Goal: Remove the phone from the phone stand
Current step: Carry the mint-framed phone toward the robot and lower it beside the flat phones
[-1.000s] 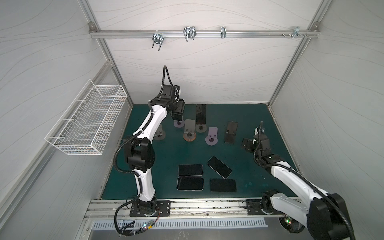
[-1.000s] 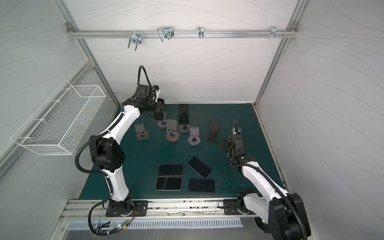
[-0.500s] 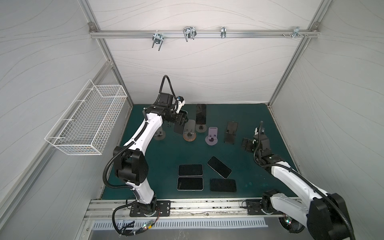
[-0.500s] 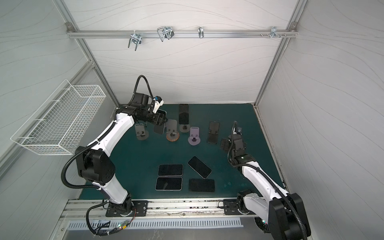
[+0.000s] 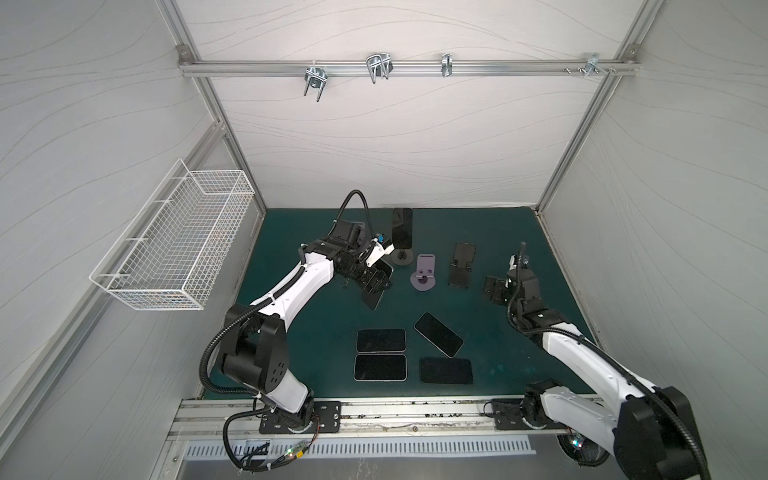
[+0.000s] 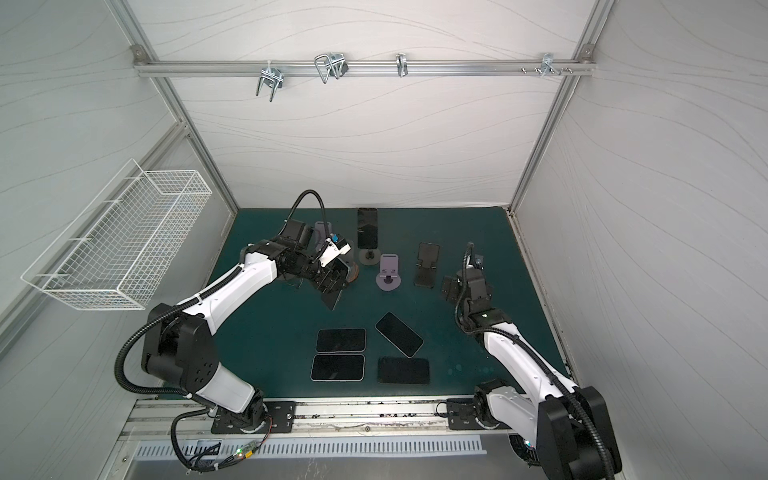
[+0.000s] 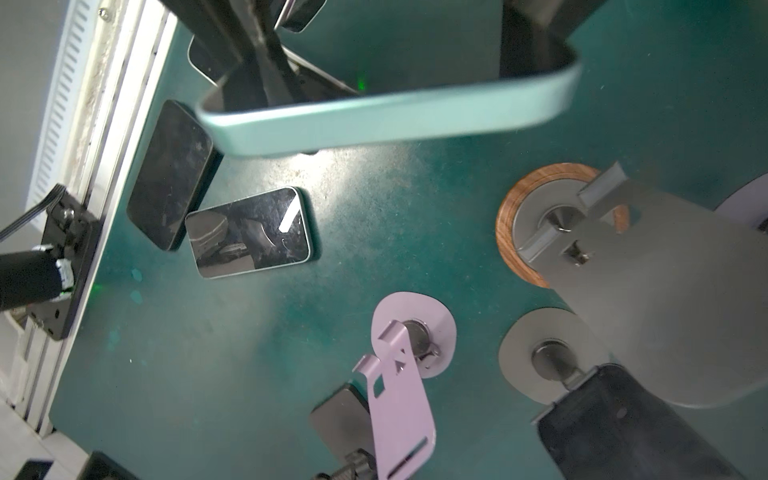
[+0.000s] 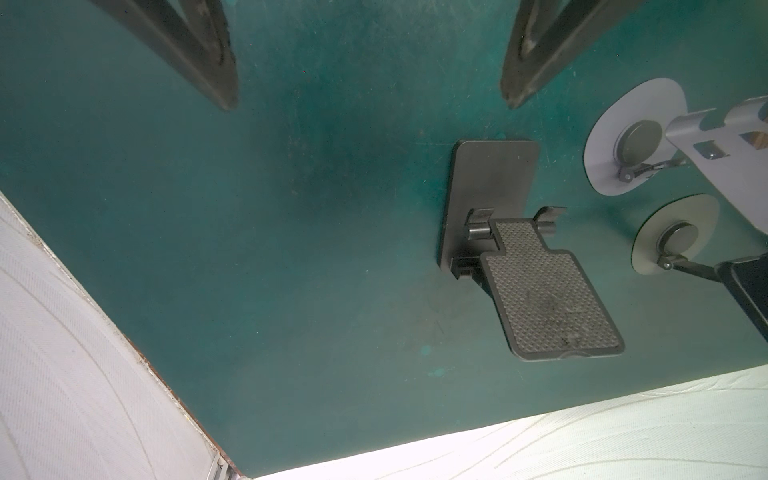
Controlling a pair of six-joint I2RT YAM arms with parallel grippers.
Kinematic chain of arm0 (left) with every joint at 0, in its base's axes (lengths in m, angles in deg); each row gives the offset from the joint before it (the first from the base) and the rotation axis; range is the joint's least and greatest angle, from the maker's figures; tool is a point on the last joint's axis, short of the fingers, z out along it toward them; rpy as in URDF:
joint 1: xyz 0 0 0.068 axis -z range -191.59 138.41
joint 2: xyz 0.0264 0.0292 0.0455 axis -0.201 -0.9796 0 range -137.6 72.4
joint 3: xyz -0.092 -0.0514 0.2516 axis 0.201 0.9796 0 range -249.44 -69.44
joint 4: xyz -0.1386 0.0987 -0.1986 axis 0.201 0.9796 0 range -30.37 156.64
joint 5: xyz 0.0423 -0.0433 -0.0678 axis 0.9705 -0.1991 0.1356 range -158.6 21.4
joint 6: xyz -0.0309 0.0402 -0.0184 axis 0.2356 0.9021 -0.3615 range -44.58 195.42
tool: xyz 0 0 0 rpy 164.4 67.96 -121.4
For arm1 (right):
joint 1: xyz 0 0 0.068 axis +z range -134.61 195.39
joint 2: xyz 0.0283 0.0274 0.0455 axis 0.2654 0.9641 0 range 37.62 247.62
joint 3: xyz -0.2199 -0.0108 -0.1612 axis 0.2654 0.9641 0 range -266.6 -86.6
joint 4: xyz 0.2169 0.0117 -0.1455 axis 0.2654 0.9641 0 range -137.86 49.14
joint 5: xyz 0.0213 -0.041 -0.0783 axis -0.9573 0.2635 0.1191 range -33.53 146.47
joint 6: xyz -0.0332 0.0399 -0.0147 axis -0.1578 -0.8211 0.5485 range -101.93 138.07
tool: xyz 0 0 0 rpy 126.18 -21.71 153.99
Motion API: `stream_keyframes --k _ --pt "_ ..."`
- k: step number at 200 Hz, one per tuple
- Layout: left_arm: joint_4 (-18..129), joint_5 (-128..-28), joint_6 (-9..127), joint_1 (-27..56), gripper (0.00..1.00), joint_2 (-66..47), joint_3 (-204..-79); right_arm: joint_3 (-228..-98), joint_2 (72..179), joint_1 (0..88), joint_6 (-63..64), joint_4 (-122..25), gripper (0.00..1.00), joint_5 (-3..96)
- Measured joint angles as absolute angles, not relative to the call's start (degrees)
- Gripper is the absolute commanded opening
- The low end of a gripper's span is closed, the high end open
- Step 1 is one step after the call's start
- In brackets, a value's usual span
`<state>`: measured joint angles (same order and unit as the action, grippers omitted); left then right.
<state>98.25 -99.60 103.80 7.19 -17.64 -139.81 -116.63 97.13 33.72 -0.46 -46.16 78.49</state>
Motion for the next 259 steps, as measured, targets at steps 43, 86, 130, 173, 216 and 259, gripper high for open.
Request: stream_keyframes --k 43,86,130,173,216,259 --pt "96.6 -100.3 112.6 9.7 0.72 -17.7 -135.3 -116.6 97.1 33.7 -0.5 -46.2 0.99 78.5" --pt "96.7 -99.8 120.0 11.2 0.68 -20.6 -134.9 -116.6 97.1 33.7 -0.5 -46.2 0.99 78.5" --pt "96.9 -96.3 124.9 11.6 0.68 -24.8 -134.9 -116.6 97.1 33.7 -0.5 -46.2 0.99 78.5" --pt "94.6 -93.2 126.7 12.0 0.68 -25.3 -134.1 -116.6 97.1 33.7 -0.5 -46.2 0.99 78.5" --pt "94.8 -92.4 130.8 12.7 0.7 -26.9 -134.1 -116.6 97.1 33.7 -0.5 -46.2 0.99 78.5" --pt "98.4 -92.0 134.5 13.3 0.69 -29.6 -135.3 -116.6 97.1 33.7 -0.5 -46.2 0.99 78.5"
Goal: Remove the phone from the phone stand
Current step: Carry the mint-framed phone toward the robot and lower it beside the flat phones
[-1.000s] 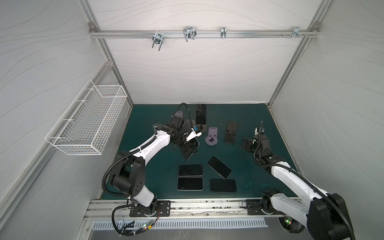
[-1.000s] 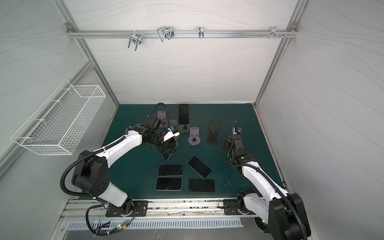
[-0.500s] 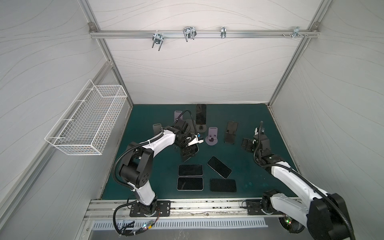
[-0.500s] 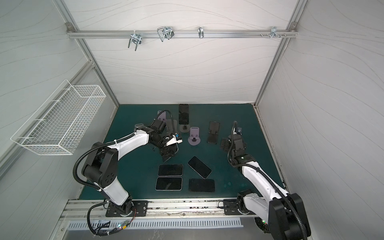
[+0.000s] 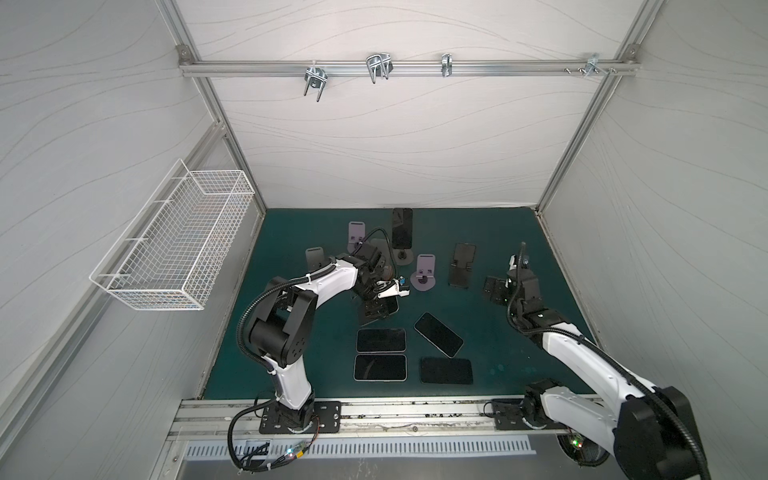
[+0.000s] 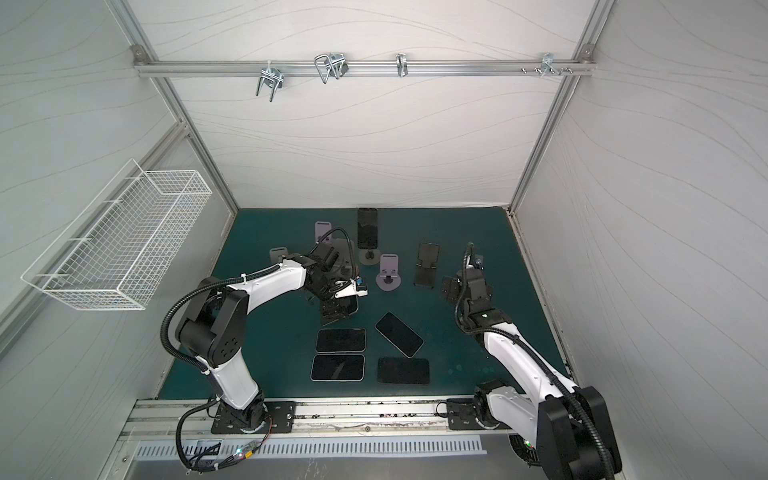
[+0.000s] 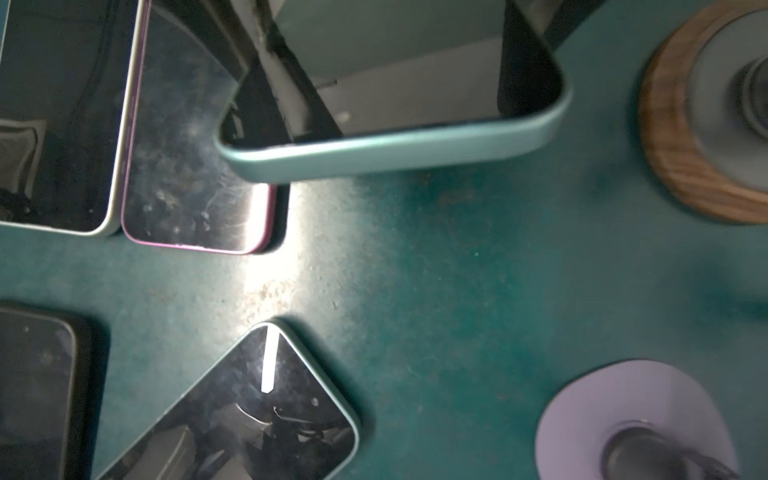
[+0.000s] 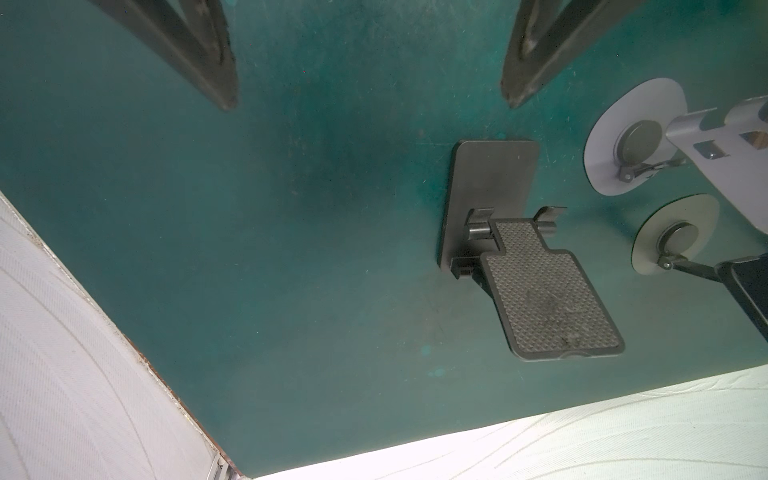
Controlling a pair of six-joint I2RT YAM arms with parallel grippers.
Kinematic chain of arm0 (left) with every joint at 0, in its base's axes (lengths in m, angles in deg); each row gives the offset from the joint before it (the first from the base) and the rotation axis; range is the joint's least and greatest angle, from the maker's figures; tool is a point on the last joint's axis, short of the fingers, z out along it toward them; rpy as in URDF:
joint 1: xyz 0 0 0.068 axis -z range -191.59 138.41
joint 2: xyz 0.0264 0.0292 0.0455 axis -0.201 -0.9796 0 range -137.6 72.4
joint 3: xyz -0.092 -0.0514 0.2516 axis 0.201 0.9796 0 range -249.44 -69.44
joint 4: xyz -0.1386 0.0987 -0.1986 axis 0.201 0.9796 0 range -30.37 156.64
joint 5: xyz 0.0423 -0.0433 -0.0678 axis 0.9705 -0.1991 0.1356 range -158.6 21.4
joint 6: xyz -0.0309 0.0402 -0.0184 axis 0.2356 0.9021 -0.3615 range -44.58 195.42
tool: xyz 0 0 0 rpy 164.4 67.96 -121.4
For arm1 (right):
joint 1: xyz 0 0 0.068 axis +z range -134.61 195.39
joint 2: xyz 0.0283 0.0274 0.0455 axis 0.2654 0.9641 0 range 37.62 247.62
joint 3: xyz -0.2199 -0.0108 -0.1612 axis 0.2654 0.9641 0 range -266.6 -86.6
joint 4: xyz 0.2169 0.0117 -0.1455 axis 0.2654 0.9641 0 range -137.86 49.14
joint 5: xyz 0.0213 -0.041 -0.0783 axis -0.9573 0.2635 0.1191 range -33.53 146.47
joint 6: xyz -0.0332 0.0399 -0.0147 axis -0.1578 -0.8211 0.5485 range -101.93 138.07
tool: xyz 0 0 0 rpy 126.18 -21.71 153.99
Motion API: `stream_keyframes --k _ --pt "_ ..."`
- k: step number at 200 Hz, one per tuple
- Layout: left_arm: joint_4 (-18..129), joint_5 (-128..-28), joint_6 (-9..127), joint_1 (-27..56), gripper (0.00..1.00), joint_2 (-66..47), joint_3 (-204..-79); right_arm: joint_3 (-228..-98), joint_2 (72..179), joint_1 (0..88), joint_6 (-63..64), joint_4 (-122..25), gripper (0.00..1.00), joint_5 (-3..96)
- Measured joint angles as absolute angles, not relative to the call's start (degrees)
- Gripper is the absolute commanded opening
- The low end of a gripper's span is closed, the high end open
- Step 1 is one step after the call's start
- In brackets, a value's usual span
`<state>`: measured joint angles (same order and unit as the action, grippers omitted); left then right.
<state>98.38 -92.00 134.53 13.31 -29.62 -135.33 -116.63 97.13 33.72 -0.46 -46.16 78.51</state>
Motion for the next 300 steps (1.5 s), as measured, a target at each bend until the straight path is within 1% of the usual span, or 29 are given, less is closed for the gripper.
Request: stream_keyframes --k 51,91,132,205,218,238,300 --pt "98.7 -89.1 135.5 14.6 0.7 -30.5 -135.3 -116.6 97.2 33.7 -0.5 -46.1 0.99 78.5" --pt "98.8 -86.4 135.7 16.4 0.7 -33.6 -135.4 -116.6 97.2 33.7 -0.5 -46.1 0.99 78.5" --pt "99.3 -84.9 135.9 17.4 0.7 -33.8 -135.9 -116.6 97.2 33.7 -0.5 -46.2 0.99 78.5" --pt "101.2 -84.4 135.4 18.3 0.71 -35.4 -138.2 -116.6 97.2 33.7 -0.5 -46.2 0.99 78.5" --pt "101.5 -84.4 135.2 18.6 0.68 -35.8 -138.9 -116.6 97.2 33.7 -0.5 -46.2 0.99 78.5" --pt "101.7 -84.5 134.4 19.0 0.68 -36.5 -139.9 -116.6 97.2 33.7 -0.5 -46.2 0.99 78.5" --pt "102.2 -84.7 132.2 20.4 0.72 -37.7 -141.6 -116.6 97.2 33.7 -0.5 -46.2 0.99 78.5"
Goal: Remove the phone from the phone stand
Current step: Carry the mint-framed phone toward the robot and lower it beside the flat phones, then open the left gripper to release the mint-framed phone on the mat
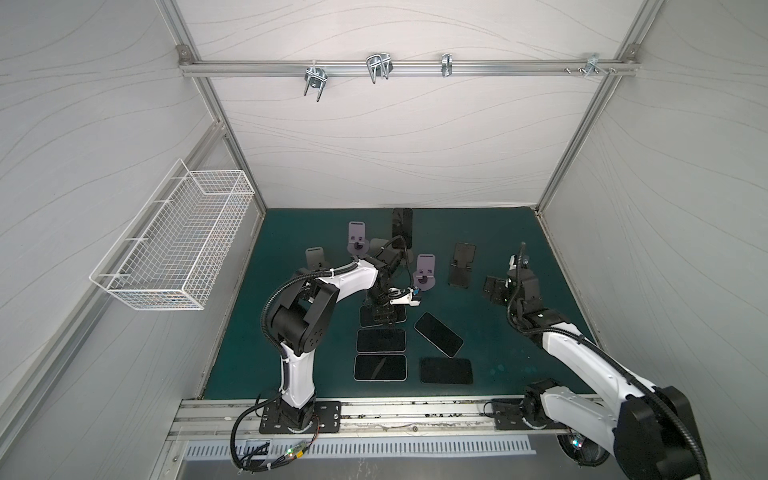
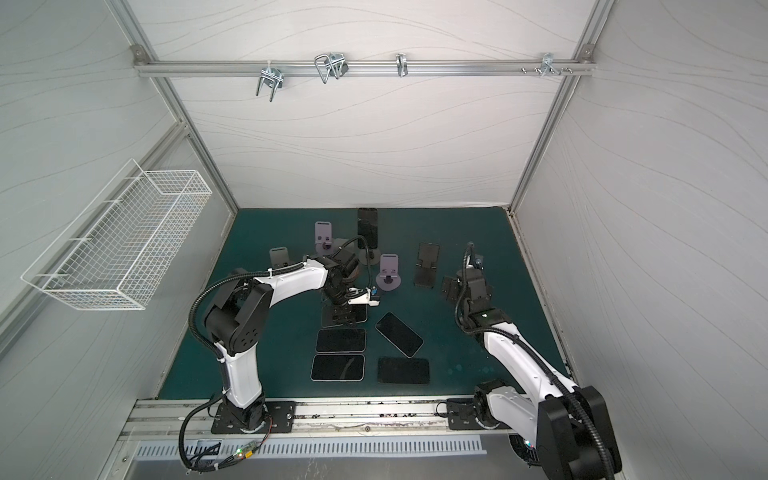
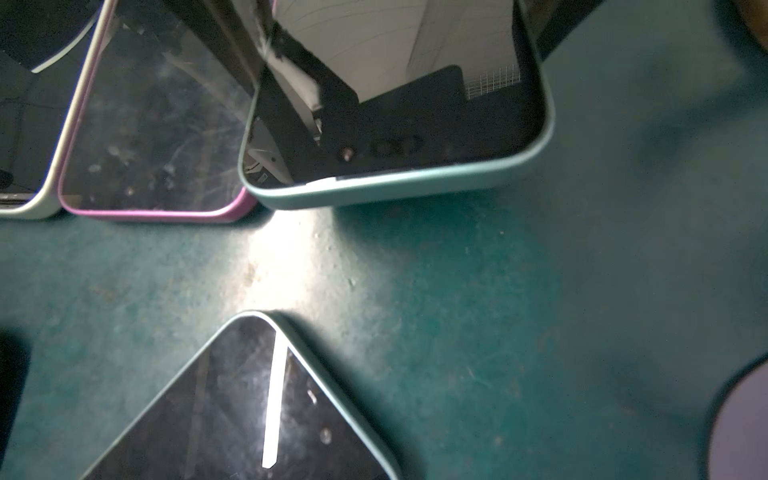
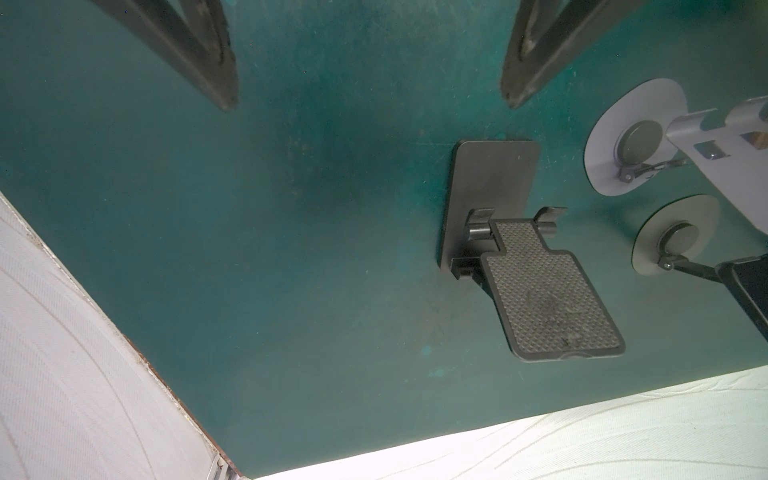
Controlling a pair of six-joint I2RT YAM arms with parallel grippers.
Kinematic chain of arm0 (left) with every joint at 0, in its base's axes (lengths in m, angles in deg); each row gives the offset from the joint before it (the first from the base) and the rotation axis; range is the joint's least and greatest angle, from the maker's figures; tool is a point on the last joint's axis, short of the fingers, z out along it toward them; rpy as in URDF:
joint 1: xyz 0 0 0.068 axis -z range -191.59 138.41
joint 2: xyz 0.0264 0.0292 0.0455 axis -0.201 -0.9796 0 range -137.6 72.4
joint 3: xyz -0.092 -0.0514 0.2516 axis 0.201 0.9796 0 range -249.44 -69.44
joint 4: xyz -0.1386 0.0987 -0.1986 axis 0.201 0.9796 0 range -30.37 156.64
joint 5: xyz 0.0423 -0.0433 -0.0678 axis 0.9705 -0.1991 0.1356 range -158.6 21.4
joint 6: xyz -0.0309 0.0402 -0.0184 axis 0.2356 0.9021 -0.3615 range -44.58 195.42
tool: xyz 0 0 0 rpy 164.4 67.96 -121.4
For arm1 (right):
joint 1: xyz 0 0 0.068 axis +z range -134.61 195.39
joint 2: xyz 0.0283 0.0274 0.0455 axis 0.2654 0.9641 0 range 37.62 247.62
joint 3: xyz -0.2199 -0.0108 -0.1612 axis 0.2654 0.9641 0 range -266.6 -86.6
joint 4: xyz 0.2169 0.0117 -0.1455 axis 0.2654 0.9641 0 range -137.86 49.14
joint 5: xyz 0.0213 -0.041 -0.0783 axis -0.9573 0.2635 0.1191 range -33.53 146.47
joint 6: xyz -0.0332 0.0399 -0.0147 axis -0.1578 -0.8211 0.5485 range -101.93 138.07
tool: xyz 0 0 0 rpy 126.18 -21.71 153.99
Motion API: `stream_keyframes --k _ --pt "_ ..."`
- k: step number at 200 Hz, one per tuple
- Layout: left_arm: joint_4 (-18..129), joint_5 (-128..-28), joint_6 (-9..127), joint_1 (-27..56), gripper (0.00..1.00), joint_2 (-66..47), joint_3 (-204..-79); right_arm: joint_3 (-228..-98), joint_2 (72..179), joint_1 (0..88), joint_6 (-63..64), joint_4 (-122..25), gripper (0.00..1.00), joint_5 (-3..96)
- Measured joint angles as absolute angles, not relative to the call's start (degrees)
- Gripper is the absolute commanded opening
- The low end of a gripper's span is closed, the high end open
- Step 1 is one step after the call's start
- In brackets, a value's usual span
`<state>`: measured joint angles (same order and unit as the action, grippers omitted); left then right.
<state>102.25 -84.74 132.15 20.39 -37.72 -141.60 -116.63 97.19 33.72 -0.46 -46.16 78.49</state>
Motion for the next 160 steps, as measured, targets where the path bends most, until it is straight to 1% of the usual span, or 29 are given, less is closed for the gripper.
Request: stream_keyframes --k 91,160 --pt "102.5 -84.9 132.3 20.4 0.75 -37.8 -141.7 -116.6 97.2 33.7 -0.3 -46.2 0.99 78.2" --pt "102.7 -85.0 132.8 20.5 0.81 -37.8 -141.6 -116.6 97.2 33.7 -0.2 -46.5 0.99 78.0"
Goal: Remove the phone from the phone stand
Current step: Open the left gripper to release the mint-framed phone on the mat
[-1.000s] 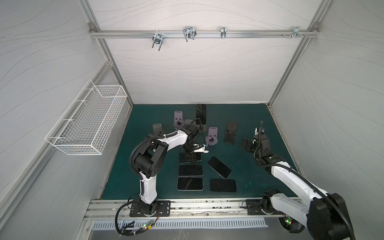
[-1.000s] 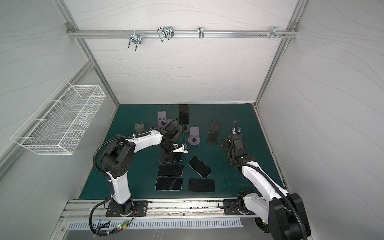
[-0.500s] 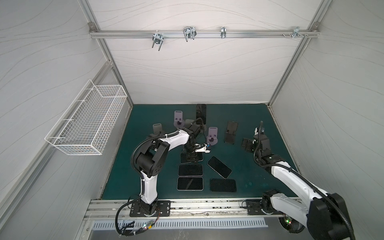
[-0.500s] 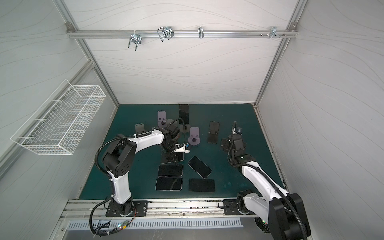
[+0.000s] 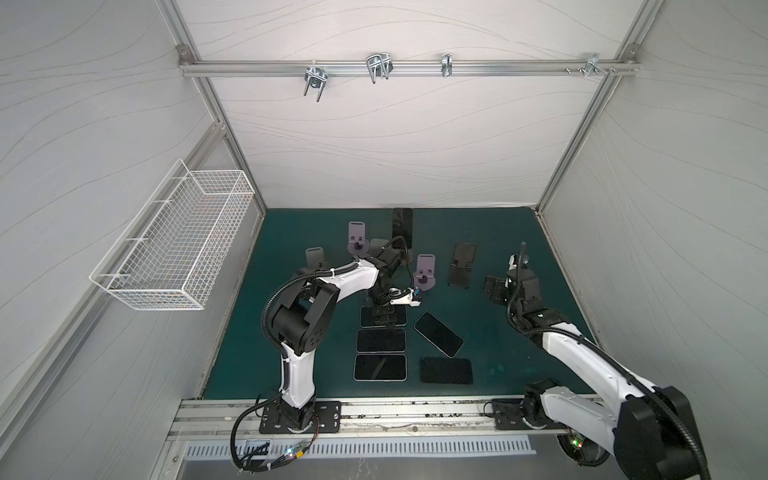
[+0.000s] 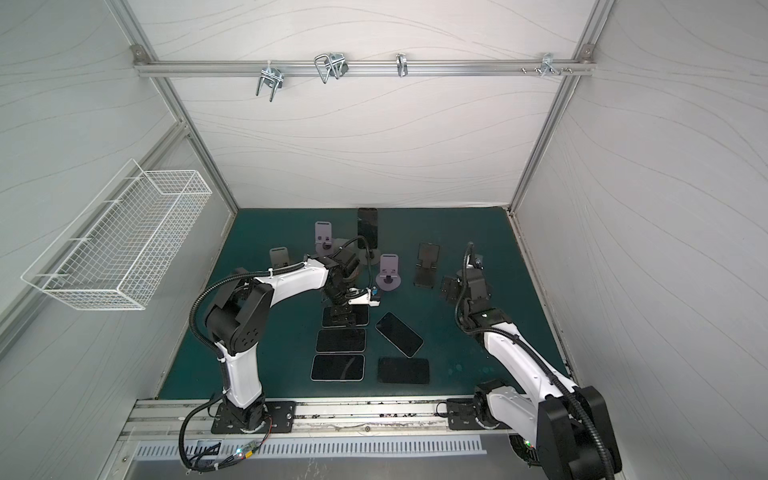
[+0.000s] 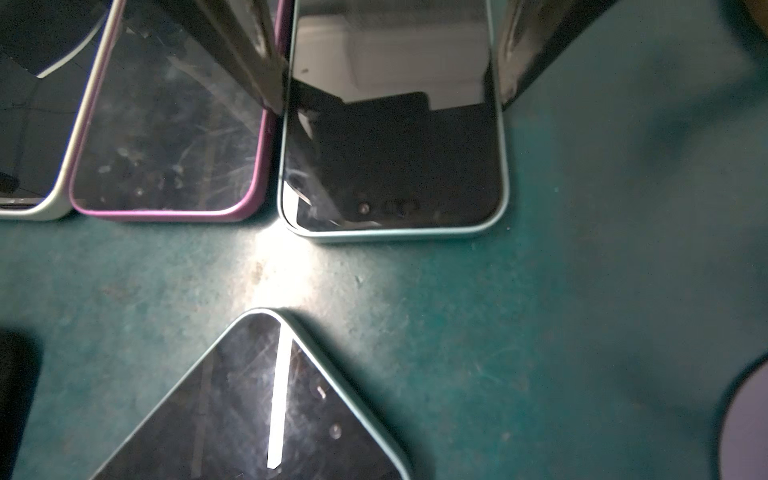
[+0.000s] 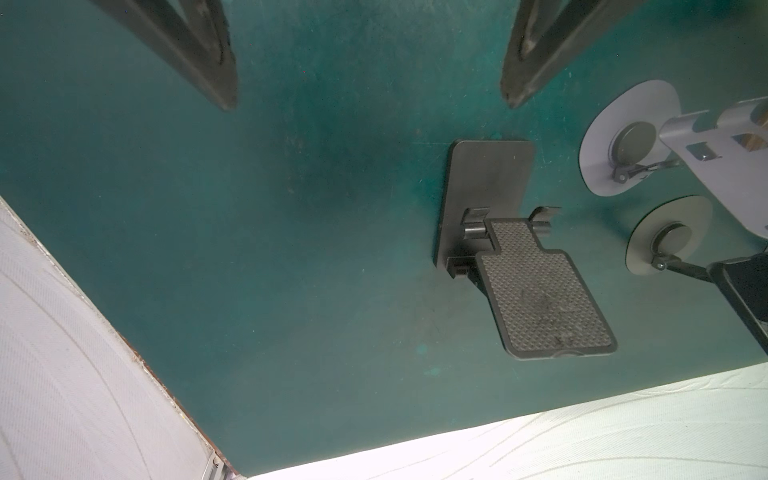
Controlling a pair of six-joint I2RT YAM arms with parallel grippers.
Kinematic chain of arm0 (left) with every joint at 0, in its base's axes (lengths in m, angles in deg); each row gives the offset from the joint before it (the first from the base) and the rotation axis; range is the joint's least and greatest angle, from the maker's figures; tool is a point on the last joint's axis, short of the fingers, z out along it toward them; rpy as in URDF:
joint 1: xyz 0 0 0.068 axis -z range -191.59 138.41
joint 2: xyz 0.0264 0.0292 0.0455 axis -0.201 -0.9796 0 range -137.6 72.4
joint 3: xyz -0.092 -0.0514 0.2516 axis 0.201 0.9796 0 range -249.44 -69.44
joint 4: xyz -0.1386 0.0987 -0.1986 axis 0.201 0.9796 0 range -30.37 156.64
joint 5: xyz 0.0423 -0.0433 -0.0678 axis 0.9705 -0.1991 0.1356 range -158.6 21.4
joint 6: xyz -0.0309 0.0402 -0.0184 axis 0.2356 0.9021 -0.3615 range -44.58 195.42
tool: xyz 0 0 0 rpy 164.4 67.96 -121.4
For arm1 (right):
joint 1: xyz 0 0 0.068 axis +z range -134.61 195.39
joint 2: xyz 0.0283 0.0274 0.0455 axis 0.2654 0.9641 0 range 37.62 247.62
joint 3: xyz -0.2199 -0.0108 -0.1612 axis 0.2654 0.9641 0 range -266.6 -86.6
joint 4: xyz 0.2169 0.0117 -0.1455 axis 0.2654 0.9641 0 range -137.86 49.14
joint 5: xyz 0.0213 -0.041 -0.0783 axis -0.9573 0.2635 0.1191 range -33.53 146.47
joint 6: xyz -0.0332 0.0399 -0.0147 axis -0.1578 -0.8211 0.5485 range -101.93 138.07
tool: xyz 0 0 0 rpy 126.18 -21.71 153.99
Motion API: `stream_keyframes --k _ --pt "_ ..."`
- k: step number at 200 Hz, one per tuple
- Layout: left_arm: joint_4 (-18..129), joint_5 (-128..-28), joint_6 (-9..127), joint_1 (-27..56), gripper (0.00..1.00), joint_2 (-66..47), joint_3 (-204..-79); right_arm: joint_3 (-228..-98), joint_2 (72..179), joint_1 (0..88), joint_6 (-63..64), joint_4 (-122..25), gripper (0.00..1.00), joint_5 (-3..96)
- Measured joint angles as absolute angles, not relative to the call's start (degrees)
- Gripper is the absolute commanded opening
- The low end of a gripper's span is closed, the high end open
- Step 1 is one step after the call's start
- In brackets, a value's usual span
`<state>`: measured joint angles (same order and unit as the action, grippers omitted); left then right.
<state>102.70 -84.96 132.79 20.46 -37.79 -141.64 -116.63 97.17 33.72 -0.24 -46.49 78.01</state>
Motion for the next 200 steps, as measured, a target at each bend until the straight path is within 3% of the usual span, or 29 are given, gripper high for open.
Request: stream_keyframes --k 165,200 --pt "102.9 -85.0 133.9 20.5 0.81 -37.3 -141.7 -116.6 97.2 33.7 0.0 -46.5 0.99 78.0" --pt "103.8 -84.6 132.3 20.5 0.85 -35.8 -142.1 -116.6 97.2 33.7 0.0 -46.5 0.99 78.0"
